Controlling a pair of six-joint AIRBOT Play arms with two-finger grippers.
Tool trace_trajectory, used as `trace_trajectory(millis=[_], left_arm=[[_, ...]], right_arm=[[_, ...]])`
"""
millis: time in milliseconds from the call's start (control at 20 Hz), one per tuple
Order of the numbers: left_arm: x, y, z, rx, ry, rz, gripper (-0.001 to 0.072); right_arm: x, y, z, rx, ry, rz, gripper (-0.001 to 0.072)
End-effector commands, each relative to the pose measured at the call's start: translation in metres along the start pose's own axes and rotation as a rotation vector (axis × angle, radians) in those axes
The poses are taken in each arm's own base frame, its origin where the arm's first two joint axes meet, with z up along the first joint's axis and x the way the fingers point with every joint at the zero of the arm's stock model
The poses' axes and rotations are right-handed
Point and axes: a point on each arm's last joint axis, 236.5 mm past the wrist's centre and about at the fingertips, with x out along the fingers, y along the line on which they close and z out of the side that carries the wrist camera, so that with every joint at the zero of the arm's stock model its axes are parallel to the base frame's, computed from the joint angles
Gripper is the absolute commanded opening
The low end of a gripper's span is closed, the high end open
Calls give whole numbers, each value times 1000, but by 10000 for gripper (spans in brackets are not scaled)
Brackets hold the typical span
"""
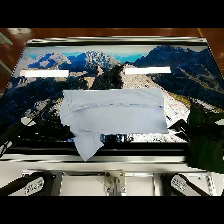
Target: Fold the shirts.
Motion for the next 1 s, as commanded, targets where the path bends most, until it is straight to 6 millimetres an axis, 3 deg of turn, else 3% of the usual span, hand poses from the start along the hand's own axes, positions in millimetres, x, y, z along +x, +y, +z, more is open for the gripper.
trace_trajectory(millis=[0,200,300,450,700,850,950], left_arm=[[-5,-5,3,20,-24,-4,39],[-6,-6,4,21,-25,-7,39],[-10,-10,9,34,-31,-12,39],[-23,-22,29,77,-77,-15,39],[-60,-36,74,118,-198,-17,39],[-85,-52,100,177,-273,-18,38],[-110,-68,128,242,-372,-5,38]], right_arm=[[17,4,3,48,9,56,598],[51,11,0,15,58,38,592],[62,12,12,33,6,0,400],[59,17,32,48,-59,-6,65],[29,56,50,-122,-35,70,61],[3,97,72,-199,-79,173,60],[-12,129,94,-242,-158,216,60]])
